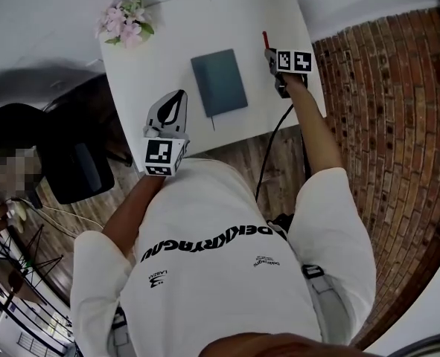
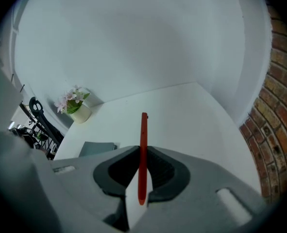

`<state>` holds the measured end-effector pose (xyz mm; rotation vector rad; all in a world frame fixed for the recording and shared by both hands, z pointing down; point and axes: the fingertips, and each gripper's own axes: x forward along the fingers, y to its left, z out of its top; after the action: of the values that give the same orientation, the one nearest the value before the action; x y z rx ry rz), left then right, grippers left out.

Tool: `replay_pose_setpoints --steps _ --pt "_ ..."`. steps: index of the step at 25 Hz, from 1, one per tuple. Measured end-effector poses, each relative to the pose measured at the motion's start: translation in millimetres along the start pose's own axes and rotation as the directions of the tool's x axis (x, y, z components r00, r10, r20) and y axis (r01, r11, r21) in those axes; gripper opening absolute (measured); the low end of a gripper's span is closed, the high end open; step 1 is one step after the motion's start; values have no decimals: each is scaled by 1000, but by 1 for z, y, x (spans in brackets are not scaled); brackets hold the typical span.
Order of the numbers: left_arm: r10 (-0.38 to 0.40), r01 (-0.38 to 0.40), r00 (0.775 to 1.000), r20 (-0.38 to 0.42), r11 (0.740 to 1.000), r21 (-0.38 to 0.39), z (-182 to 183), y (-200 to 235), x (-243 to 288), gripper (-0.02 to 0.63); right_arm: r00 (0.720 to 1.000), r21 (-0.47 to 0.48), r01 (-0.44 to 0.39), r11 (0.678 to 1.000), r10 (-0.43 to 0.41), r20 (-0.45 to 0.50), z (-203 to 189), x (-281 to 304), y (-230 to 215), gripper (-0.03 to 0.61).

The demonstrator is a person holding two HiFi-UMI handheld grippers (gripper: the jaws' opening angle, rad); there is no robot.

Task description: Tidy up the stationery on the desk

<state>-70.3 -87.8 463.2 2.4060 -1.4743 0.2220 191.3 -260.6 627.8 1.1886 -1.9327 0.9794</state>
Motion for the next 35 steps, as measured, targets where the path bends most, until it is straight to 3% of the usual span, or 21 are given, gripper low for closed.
replay_pose_setpoints --steps 14,35 --pt "-8 8 1000 7 1000 30 -2 -4 -21 -2 992 53 -90 995 94 -88 -76 20 57 49" --pt "7 -7 1000 7 1000 25 -5 1 -30 -2 987 65 -74 995 82 -140 -103 34 63 49"
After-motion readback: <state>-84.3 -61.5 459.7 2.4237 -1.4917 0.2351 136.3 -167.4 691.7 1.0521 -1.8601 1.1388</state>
